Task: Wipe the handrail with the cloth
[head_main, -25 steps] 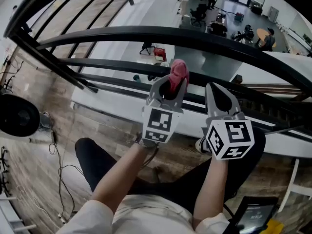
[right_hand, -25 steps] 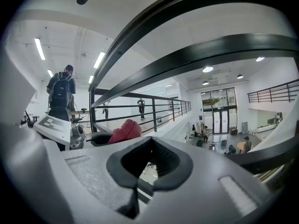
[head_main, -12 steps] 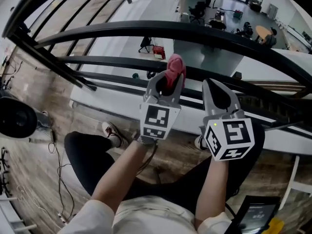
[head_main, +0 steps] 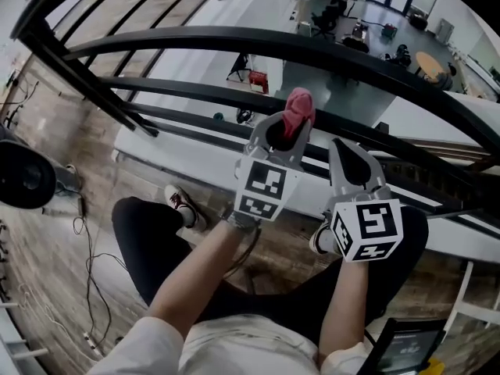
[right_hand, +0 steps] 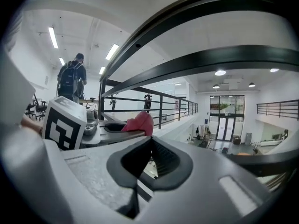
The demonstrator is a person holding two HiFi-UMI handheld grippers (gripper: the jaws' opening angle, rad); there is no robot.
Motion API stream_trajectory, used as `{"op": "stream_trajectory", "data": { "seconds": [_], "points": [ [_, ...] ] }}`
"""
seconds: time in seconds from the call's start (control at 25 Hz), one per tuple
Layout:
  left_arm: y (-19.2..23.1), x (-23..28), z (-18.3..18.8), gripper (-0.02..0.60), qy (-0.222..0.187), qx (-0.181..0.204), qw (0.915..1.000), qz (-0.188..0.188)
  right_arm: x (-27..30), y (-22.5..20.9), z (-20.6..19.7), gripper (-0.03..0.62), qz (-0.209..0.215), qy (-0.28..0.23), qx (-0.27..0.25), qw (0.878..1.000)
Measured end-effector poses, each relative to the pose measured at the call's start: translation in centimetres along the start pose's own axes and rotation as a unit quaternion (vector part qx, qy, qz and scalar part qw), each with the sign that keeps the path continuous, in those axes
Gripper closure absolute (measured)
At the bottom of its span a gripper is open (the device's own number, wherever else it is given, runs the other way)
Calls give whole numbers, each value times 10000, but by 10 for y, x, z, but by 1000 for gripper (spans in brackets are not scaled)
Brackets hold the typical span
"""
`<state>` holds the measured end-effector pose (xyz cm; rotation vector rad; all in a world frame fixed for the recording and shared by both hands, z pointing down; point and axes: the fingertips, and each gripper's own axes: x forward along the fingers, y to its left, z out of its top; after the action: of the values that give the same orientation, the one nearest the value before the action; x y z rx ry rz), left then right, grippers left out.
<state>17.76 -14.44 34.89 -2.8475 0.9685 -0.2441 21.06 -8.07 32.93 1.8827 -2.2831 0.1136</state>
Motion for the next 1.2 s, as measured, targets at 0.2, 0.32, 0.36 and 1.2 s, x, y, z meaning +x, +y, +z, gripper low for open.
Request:
{"op": "stream_trajectory", "data": {
  "seconds": [0.2,0.32,0.36,1.2],
  "points": [
    [6,1,0,514,119,-118,9998,122,2,-10,1,592,-94,-97,402,9991],
    [6,-1,-3,514,171,-33,9996,199,2,-15,0,592,2,-67,494,9988],
    [6,-2,-5,514,162,-12,9995,253,2,-18,1,592,63,-65,515,9986],
    [16,2,-13,514,492,-267,9956,748,0,15,66,592,698,-720,701,9925]
  ]
}}
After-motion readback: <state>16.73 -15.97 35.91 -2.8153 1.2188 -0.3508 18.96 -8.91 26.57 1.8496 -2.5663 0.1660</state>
